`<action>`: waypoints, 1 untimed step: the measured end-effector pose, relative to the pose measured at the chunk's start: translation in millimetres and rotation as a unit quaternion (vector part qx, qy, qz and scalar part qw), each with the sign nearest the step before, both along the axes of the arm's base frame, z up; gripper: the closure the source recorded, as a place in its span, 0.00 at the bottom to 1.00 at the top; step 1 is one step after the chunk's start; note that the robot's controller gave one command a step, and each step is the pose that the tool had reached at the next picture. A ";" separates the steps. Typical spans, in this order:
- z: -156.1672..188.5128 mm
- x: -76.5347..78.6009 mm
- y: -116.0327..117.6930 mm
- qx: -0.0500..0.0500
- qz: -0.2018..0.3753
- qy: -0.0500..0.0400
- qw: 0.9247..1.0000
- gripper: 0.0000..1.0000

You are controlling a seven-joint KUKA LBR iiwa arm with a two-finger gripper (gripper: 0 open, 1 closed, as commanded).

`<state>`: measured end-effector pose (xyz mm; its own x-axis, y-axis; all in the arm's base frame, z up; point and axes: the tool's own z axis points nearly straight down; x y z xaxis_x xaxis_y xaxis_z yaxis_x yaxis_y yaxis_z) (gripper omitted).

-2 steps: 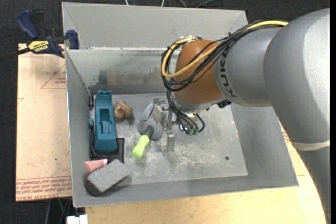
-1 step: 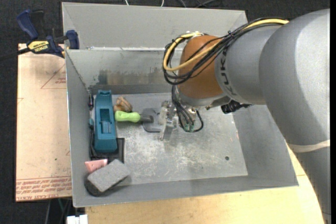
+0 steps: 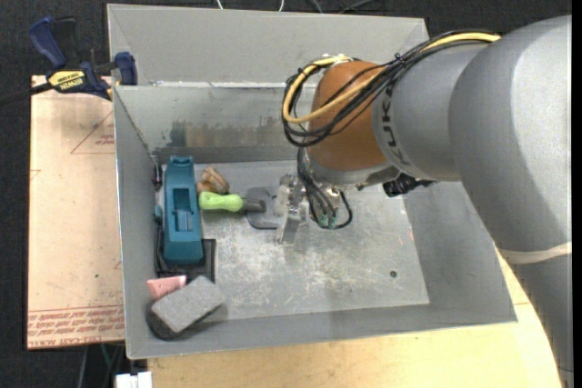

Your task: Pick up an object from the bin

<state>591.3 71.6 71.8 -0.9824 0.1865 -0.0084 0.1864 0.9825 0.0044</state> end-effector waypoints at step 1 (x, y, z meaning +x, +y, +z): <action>63.2 -5.2 0.9 0.000 0.003 0.002 1.000 1.00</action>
Offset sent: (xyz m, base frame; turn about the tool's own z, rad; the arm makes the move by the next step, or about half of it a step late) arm -0.0159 -0.0124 0.1132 -0.0448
